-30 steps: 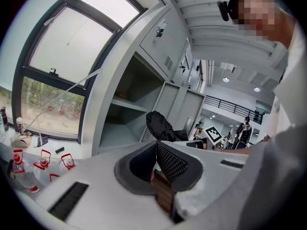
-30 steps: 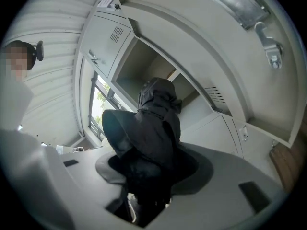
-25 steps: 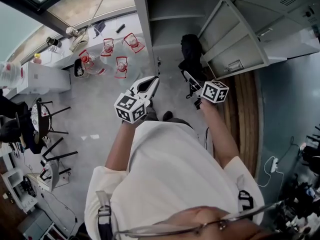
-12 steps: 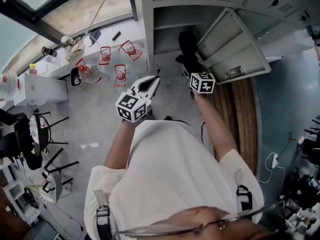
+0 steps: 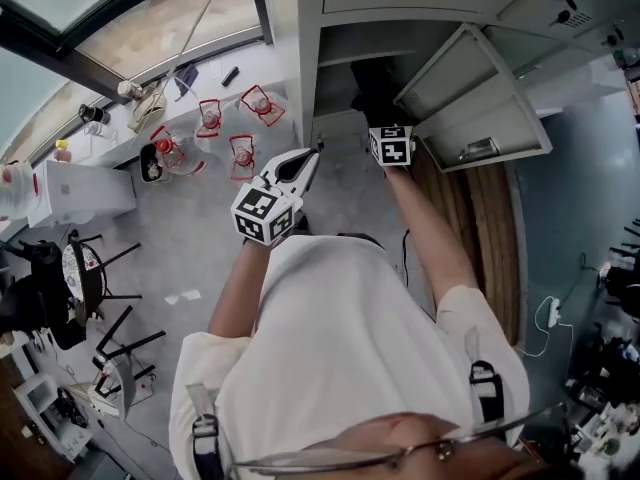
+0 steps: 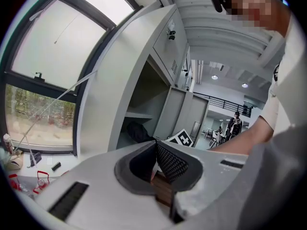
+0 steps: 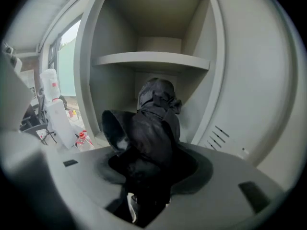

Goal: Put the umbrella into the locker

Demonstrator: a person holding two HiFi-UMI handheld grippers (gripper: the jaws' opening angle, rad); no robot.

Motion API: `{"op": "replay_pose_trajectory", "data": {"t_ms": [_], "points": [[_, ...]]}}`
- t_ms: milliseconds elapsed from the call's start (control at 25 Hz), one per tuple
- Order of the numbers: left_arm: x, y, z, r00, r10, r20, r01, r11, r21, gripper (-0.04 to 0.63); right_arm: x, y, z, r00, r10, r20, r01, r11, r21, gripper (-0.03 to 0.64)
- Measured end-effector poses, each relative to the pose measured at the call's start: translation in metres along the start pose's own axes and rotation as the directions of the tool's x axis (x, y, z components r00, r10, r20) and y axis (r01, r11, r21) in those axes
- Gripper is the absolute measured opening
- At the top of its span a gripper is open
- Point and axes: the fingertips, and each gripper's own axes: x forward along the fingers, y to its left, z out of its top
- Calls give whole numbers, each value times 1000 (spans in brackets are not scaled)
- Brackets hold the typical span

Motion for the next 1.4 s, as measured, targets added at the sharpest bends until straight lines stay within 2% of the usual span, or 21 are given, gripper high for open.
{"op": "replay_pose_trajectory", "data": {"t_ms": [240,520,800,1040,1200,1320,1400], "points": [[-1,17,3,1000,-13,-6,13,1000,17,6,24,-6,13,996,-82,-22,79,992,-101,221],[-5,41,-6,999,-22,-29,22,1000,4,5,56,-10,20,989,-145,-25,137,971,-195,222],[-9,62,-5,998,-31,-46,32,999,6,6,88,-16,27,983,-174,-53,155,953,-262,224],[-10,77,-8,997,-35,-69,36,999,2,6,106,-14,34,981,-183,-64,158,947,-280,232],[-6,80,-6,996,-43,-73,43,999,0,6,116,-9,39,981,-172,-89,136,940,-314,262],[-5,79,-4,996,-55,-76,55,998,3,5,114,-6,51,986,-155,-67,126,938,-323,337],[-3,79,-3,995,-63,-76,63,998,8,5,109,-4,55,989,-138,-52,114,940,-321,357]]}}
